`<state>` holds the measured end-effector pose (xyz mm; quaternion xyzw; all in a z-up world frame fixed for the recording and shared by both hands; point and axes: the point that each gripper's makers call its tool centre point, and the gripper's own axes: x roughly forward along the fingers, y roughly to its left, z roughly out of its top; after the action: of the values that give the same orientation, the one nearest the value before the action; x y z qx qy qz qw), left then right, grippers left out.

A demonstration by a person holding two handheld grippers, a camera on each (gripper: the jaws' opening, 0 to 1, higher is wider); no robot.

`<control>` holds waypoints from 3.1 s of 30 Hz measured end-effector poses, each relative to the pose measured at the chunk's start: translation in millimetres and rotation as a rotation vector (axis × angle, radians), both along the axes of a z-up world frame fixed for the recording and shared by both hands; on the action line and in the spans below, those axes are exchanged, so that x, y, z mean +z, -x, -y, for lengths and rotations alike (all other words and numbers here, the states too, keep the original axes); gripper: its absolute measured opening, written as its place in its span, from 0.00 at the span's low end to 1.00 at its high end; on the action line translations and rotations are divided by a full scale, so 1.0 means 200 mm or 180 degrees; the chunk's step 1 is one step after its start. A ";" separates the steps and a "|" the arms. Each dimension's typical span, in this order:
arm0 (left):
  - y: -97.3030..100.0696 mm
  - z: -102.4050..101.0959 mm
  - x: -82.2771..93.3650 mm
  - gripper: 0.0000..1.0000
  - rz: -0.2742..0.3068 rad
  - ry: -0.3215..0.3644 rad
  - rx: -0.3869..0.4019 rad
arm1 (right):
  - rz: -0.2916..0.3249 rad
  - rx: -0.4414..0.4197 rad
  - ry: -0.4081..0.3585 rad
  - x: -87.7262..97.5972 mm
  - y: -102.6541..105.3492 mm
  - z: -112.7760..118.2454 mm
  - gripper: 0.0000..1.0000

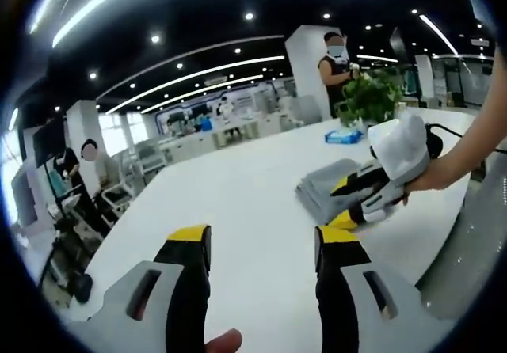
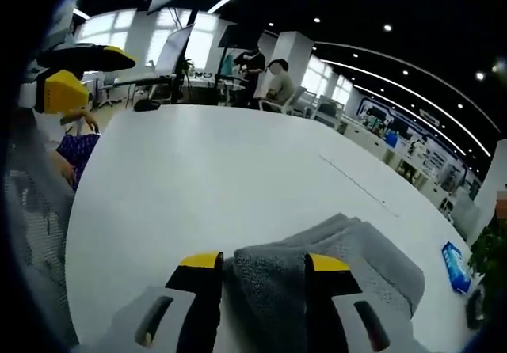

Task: Open the folded towel by lifting each exposed corner and separating the folded layers until the towel lies flat within the target outline without major curled edges

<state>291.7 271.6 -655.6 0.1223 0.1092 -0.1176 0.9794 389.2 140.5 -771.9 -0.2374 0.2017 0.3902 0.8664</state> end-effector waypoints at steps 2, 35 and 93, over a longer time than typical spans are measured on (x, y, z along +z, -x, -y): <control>0.00 0.00 -0.02 0.52 -0.0048 0.0001 0.0003 | -0.0074 -0.0052 -0.0024 -0.03 0.00 0.01 0.34; 0.02 0.04 -0.12 0.53 -0.0352 -0.0276 -0.0121 | -0.0296 -0.0534 -0.1084 0.29 -0.04 0.13 0.04; 0.02 -0.03 -0.18 0.50 -0.0526 -0.0466 -0.0001 | -0.0006 -0.1710 -0.1947 0.58 0.01 0.87 0.03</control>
<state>287.4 277.0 -691.3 0.1835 0.1979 -0.1191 0.9555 388.1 -33.1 -655.5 0.0928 0.1320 0.1922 0.9680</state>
